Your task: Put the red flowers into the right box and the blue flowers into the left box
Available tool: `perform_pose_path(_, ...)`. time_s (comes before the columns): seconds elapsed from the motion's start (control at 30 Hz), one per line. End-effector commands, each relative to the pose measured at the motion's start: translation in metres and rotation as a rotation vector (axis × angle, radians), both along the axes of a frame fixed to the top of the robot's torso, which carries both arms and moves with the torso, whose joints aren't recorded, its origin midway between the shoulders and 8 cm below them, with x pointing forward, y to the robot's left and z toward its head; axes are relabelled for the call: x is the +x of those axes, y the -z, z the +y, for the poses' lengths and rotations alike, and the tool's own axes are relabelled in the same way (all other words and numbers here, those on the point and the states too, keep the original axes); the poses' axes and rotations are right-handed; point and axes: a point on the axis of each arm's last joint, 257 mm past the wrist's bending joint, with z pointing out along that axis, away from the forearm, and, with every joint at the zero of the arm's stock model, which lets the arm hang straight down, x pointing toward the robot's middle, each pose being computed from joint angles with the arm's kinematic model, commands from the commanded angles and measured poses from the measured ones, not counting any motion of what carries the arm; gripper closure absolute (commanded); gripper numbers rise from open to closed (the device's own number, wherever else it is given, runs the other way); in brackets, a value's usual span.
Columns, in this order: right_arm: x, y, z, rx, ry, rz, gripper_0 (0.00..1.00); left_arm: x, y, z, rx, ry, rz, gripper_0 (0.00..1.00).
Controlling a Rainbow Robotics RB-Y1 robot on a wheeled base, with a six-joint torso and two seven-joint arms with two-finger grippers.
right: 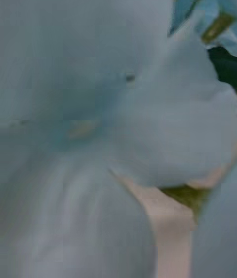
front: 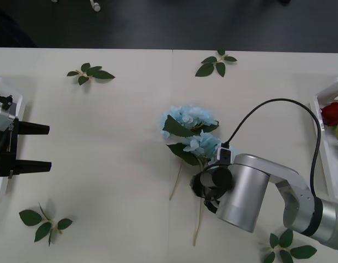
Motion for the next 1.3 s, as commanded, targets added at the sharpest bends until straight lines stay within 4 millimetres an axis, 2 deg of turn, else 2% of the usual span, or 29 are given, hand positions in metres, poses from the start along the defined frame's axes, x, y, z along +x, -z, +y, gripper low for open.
perform_pose_path(0.03,0.006,-0.006,0.015,0.04,0.005,-0.016,0.0,0.004,-0.011,0.002,0.026,0.017,-0.033,0.0)
perform_pose_path(0.3,0.007,0.008,0.015,0.022,-0.007,-0.017,0.0,0.004,-0.011,0.002,0.026,0.017,-0.033,0.0)
perform_pose_path(0.57,0.007,0.01,0.015,0.012,-0.016,-0.023,0.0,0.004,-0.011,0.002,0.026,0.017,-0.033,0.0)
perform_pose_path(0.6,0.007,0.01,0.015,0.012,-0.016,-0.023,0.06,0.004,-0.011,0.002,0.026,0.017,-0.033,0.0)
perform_pose_path(0.63,0.007,0.01,0.015,0.008,-0.019,-0.024,0.28,0.004,-0.011,0.002,0.026,0.017,-0.033,0.0)
perform_pose_path(0.67,0.007,0.011,0.014,0.006,-0.021,-0.023,0.38,0.004,-0.011,0.002,0.026,0.017,-0.033,0.0)
perform_pose_path(0.77,0.006,0.013,0.012,-0.003,-0.026,-0.021,0.91,0.004,-0.011,0.002,0.026,0.017,-0.033,0.0)
perform_pose_path(0.8,0.006,0.013,0.012,-0.003,-0.026,-0.021,1.0,0.004,-0.011,0.002,0.026,0.017,-0.033,0.0)
perform_pose_path(1.03,0.01,0.011,0.01,-0.018,-0.037,-0.037,1.0,0.004,-0.011,0.002,0.026,0.017,-0.033,0.0)
perform_pose_path(1.3,0.024,0.001,0.004,-0.044,-0.044,-0.075,1.0,0.004,-0.011,0.002,0.026,0.017,-0.033,0.0)
